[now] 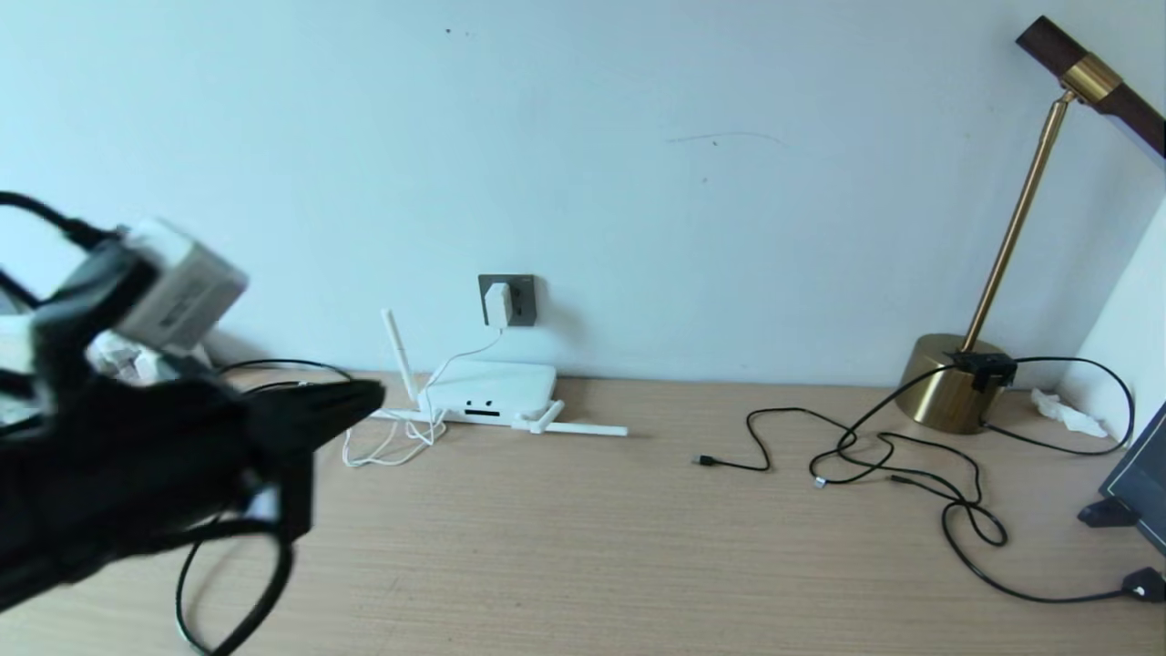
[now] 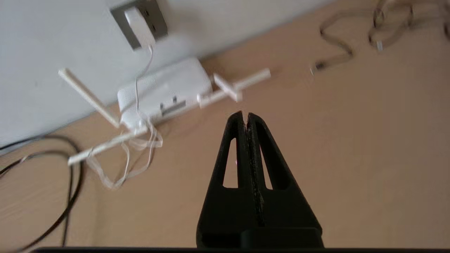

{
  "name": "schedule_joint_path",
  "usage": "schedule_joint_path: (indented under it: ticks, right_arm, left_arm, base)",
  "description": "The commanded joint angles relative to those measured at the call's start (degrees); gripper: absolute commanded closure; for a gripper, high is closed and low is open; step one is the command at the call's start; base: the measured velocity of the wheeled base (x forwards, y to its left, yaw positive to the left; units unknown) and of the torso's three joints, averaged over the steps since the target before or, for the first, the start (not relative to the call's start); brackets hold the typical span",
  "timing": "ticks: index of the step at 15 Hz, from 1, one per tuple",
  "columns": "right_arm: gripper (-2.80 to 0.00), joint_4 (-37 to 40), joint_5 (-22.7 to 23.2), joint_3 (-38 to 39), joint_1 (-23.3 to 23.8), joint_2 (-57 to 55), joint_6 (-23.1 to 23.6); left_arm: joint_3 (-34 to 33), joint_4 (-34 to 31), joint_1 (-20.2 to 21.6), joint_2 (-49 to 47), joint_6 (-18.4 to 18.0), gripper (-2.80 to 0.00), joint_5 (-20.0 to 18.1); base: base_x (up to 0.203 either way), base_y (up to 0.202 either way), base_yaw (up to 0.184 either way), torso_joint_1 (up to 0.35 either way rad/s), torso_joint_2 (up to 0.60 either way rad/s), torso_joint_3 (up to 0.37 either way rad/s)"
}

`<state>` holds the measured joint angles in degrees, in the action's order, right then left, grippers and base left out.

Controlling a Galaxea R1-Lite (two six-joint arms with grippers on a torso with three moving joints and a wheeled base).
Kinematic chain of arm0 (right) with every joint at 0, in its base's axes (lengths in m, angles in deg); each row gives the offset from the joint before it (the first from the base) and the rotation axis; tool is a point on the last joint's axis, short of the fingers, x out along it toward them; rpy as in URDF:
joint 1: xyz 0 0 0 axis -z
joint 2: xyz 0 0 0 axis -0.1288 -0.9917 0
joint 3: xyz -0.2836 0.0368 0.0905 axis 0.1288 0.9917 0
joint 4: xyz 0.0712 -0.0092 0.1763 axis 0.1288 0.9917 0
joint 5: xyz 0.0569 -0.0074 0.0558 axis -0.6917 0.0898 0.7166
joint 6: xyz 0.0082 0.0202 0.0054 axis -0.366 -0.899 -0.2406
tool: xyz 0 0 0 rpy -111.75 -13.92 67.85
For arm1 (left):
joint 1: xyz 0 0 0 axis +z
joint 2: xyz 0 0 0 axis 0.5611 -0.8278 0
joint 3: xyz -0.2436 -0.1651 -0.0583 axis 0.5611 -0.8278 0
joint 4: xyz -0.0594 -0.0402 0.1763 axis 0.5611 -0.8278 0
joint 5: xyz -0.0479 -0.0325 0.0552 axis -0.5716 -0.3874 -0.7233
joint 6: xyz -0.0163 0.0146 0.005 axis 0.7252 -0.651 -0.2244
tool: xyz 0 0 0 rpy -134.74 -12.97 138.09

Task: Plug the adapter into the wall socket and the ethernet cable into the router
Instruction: Pick up cable

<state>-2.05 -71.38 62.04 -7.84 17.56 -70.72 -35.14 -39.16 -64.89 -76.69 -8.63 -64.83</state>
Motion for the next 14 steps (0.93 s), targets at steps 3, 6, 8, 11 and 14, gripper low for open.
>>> schedule_joint_path:
  ticks: [3, 6, 8, 11, 14]
  right_arm:
    - [0.00, -0.1, 0.0, 0.6, 0.0, 0.0, 0.0]
    - [0.00, -0.1, 0.0, 0.6, -0.1, 0.0, 0.0]
    - [0.00, -0.1, 0.0, 0.6, -0.1, 0.0, 0.0]
    - [0.00, -0.1, 0.0, 0.6, 0.0, 0.0, 0.0]
    - [0.00, -0.1, 0.0, 0.6, 0.0, 0.0, 0.1]
  left_arm:
    - [1.9, -54.7, -1.1, 24.4, -17.6, 0.00, -0.1]
    - [1.4, -58.7, -1.3, 24.2, -29.7, 0.00, 3.4]
    - [0.9, -59.5, -1.3, 22.8, -30.9, 0.00, 3.4]
    - [-1.5, -58.1, -2.6, 19.1, -33.7, -2.80, 2.8]
    - [-2.9, -54.9, -3.2, 13.3, -33.9, -2.80, -2.1]
  base:
    - [0.000, 0.000, 0.000, 0.000, 0.00, 0.000]
    - [0.000, 0.000, 0.000, 0.000, 0.00, 0.000]
    - [0.000, 0.000, 0.000, 0.000, 0.00, 0.000]
    - [0.000, 0.000, 0.000, 0.000, 0.00, 0.000]
    - [0.000, 0.000, 0.000, 0.000, 0.00, 0.000]
